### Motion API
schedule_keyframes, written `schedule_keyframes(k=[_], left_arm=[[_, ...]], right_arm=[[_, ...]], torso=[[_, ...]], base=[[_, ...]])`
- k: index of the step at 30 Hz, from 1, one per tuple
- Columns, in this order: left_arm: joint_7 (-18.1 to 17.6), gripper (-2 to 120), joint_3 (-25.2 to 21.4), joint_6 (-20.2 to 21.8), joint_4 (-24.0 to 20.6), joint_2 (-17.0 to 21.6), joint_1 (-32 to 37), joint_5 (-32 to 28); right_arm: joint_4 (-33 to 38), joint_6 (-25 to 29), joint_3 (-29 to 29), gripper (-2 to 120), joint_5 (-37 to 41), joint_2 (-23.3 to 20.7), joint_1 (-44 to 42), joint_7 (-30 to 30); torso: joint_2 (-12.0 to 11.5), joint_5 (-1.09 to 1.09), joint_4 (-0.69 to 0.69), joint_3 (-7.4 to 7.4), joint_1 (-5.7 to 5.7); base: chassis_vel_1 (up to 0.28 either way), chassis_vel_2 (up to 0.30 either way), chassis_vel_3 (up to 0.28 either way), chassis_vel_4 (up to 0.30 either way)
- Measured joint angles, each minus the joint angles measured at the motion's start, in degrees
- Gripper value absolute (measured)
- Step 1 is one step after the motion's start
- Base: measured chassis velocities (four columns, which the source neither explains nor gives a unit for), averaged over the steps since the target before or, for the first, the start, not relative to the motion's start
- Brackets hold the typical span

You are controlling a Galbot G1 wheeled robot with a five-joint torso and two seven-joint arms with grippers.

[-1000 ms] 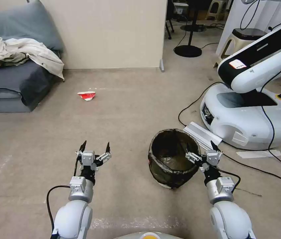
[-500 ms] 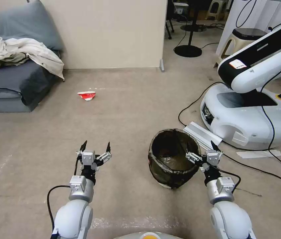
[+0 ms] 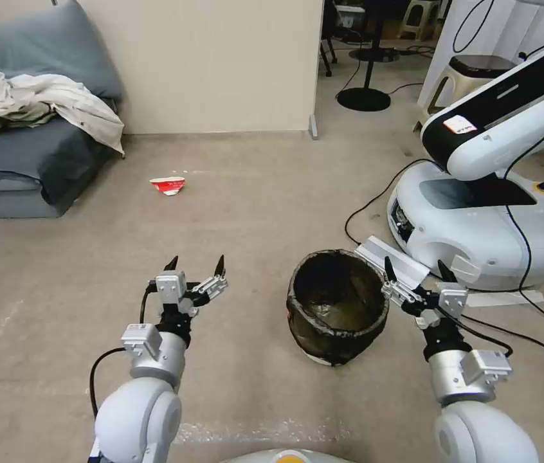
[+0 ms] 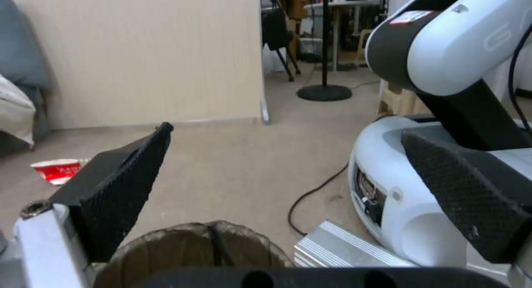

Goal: Pick up the trash can from the floor.

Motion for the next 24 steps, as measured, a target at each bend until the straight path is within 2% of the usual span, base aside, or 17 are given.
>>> schedule_keyframes(k=[24], left_arm=[[0.80, 100, 0.56, -0.64, 1.57, -0.81, -0.19, 0.26]], right_arm=[[-0.41, 1.62, -0.08, 100, -0.48, 0.01, -0.75, 0.06]], torso=[[0.00, 0.00, 0.00, 0.00, 0.00]], base=[[-0.011, -0.011, -0.011, -0.012]])
